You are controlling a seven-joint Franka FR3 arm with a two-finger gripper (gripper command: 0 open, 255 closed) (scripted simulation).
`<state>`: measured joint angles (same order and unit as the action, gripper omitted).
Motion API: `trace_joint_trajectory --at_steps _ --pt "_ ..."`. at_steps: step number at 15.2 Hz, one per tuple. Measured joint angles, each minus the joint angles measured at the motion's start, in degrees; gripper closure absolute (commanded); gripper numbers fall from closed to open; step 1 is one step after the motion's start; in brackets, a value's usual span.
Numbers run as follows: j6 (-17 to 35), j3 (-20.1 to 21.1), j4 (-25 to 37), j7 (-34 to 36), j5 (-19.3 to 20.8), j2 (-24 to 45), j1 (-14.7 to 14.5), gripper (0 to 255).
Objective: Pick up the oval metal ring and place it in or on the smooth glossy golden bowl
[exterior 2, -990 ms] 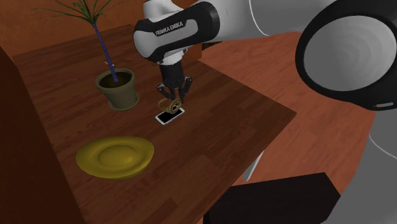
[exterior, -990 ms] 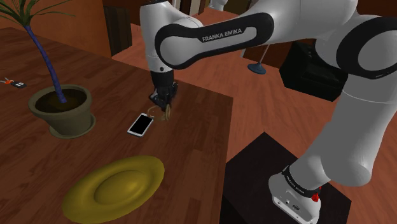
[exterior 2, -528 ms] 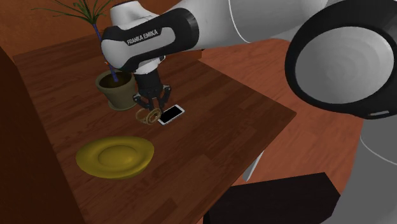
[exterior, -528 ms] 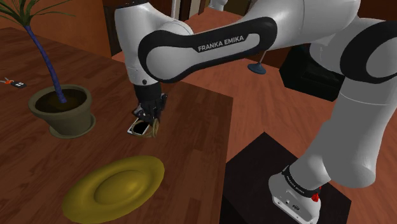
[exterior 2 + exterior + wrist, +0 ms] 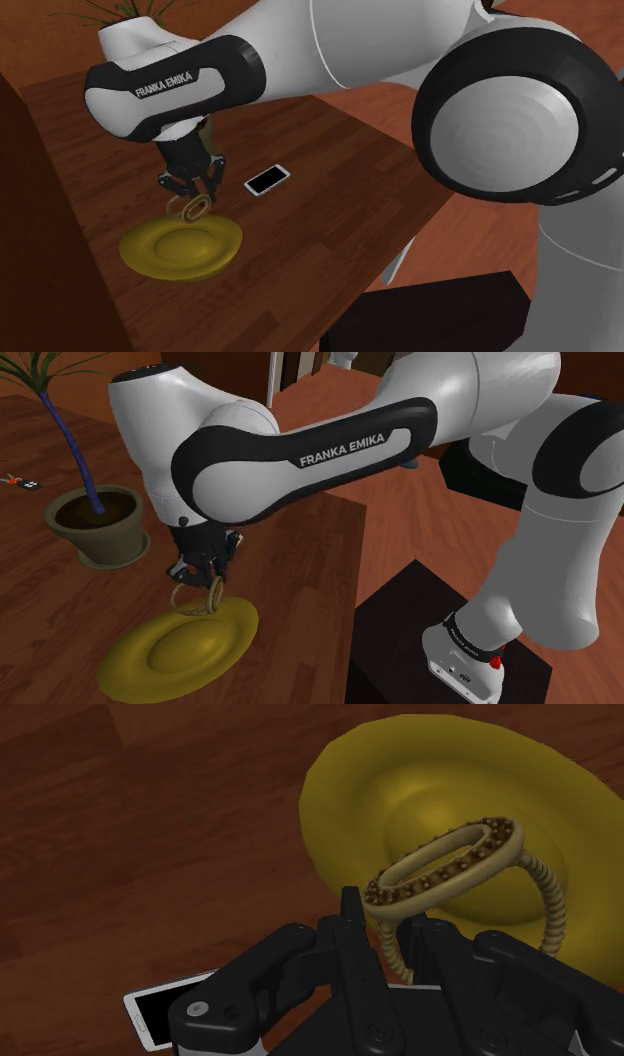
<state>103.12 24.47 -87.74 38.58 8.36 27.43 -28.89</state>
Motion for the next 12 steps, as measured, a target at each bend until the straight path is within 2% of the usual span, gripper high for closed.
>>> trace_joint_trajectory --at_steps 3,12 --pt "-1.2 0.4 4.4 3.2 0.9 3.3 -3.2 255" --pt "3.9 0.0 1.5 4.1 1.9 5.7 -3.8 255"
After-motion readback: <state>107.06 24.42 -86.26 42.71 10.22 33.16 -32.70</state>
